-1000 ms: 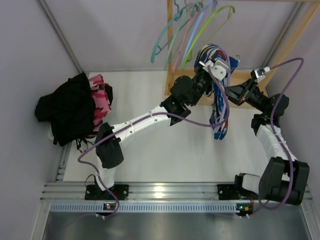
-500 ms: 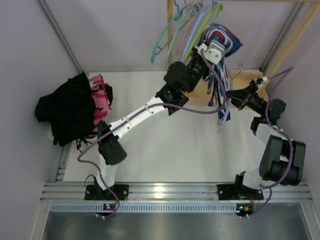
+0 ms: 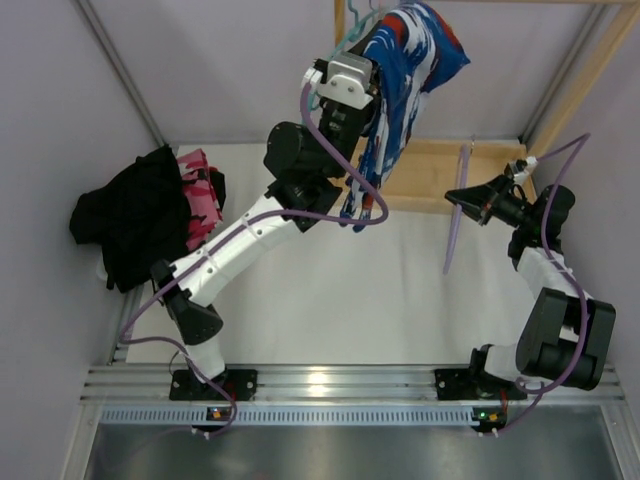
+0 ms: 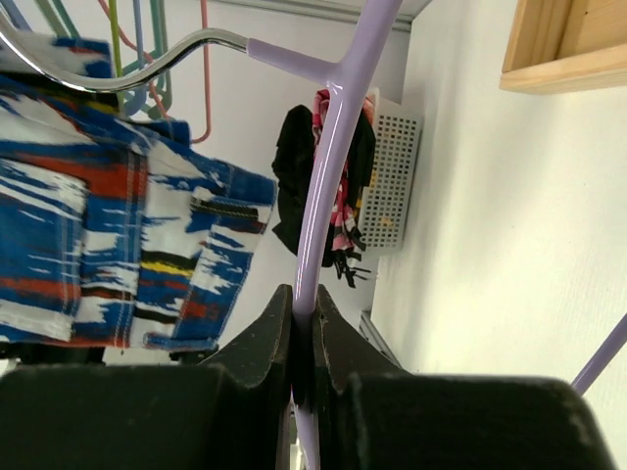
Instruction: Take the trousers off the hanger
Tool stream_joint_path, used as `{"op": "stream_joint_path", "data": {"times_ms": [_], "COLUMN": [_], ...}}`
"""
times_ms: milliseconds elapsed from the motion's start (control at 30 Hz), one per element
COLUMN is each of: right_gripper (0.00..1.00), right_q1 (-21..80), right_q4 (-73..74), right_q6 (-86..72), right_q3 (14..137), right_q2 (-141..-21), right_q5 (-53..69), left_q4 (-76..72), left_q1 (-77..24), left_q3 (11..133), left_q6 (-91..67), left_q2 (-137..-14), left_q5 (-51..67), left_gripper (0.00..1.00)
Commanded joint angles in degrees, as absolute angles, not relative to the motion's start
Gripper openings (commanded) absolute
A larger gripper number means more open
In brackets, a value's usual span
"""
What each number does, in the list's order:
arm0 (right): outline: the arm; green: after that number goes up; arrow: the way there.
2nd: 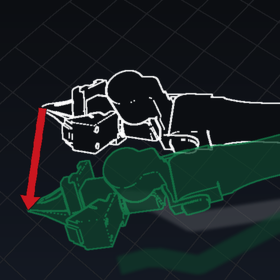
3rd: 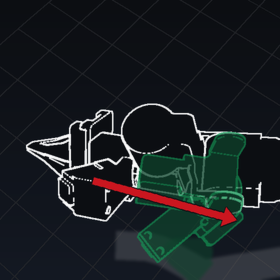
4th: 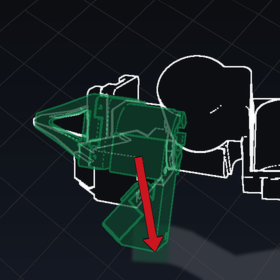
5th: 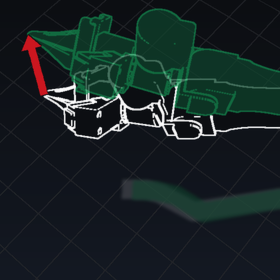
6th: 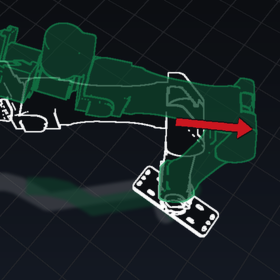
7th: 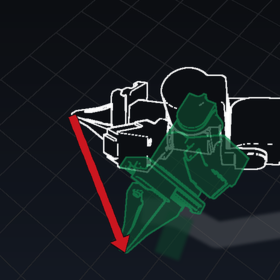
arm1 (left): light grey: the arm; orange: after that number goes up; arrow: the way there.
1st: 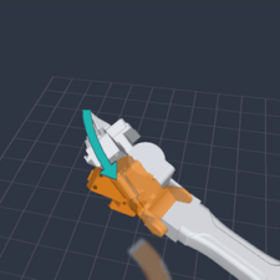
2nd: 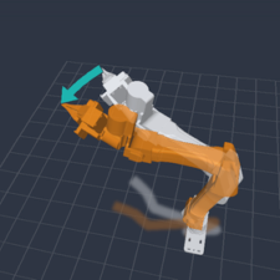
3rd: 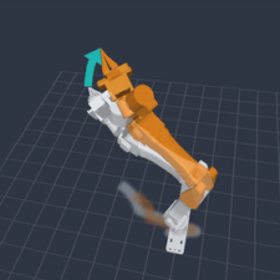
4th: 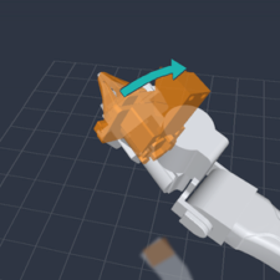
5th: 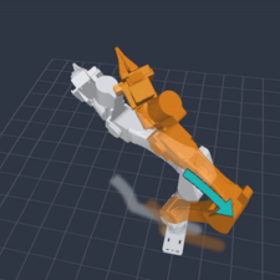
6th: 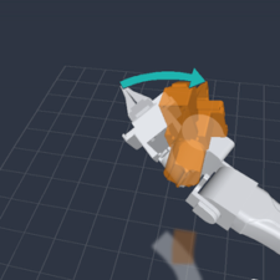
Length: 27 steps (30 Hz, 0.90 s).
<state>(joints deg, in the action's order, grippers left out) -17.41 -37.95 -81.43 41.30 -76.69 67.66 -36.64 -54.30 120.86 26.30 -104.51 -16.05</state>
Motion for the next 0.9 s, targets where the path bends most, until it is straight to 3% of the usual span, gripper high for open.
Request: {"op": "stream_joint_path", "data": {"times_ms": [0, 167, 467, 667, 867], "right_gripper": [0.00, 0.00, 0.00, 0.00, 0.00], "right_q1": [-18.0, -18.0, -18.0, -17.9, -17.6], "right_q4": [-37.7, -36.8, -30.3, -25.2, -24.5], "right_q6": [-77.2, -76.4, -71.6, -69.3, -69.1], "right_q3": [44.0, 45.1, 47.6, 49.3, 50.7], "right_q2": [-74.8, -74.9, -74.5, -74.4, -75.4], "right_q5": [67.7, 67.6, 67.4, 66.6, 66.4], "left_q4": [-38.9, -34.4, -22.9, -21.1, -15.9], "left_q1": [-54.1, -54.4, -55.0, -54.9, -52.0], "left_q3": [114.2, 97.0, 80.5, 74.1, 70.5], "left_q6": [17.1, 11.2, 10.9, 16.9, 15.3], "left_q2": [-94.9, -82.9, -71.4, -64.8, -57.9], "left_q5": [-15.0, -9.5, -16.8, -26.5, -27.8], "left_gripper": [0.00, 0.00, 0.00, 0.00, 0.00]}}
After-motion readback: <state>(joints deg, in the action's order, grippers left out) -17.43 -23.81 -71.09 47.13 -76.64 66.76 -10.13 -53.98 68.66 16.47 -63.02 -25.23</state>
